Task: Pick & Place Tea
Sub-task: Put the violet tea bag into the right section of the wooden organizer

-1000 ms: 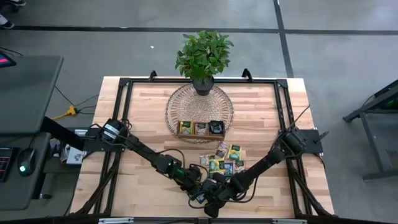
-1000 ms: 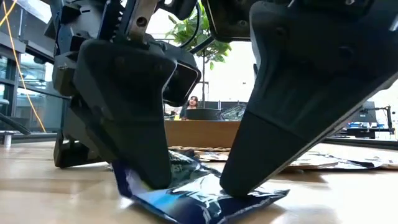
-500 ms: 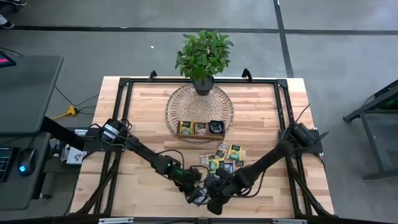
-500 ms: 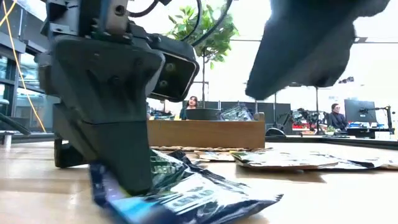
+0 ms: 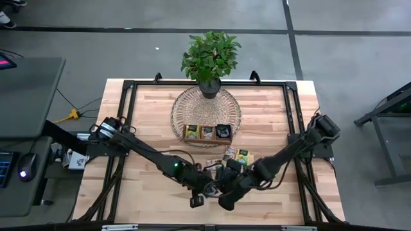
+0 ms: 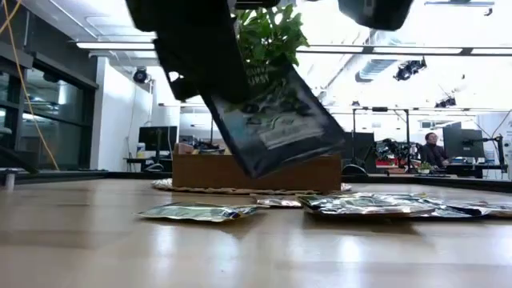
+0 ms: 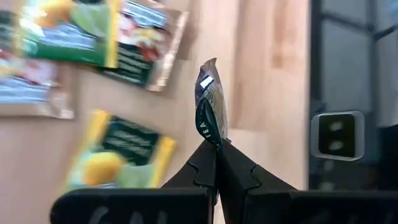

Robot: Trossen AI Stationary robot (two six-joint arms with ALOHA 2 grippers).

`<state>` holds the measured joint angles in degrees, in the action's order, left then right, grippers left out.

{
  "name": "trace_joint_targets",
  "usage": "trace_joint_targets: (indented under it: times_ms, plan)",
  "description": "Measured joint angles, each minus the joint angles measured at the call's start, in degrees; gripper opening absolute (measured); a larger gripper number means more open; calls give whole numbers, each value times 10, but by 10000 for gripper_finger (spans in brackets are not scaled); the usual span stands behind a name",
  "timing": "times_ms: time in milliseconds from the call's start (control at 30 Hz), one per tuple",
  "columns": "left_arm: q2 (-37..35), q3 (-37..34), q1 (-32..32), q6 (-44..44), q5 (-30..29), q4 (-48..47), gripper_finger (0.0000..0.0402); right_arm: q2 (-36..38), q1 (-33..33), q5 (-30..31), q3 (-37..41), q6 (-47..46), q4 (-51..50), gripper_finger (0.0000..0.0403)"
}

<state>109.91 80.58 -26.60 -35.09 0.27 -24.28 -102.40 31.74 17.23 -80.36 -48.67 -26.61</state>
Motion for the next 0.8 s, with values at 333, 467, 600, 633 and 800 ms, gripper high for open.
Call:
trace_joint_targets:
  times_ms: [333, 467, 600, 633, 800]
  plan:
    - [0, 91, 0, 91, -87, -132, 0, 24, -29, -45, -1, 43, -6, 142]
    - [0, 110, 0, 99, -99, -151, 0, 24, -37, -49, -1, 51, -17, 165]
    - [0, 119, 0, 100, -117, -154, 0, 24, -41, -57, -2, 54, -30, 177]
    - [0, 122, 0, 102, -122, -154, 0, 22, -41, -58, -2, 54, -36, 178]
    - [0, 136, 1, 110, -128, -158, 0, 20, -41, -51, -2, 58, -57, 175]
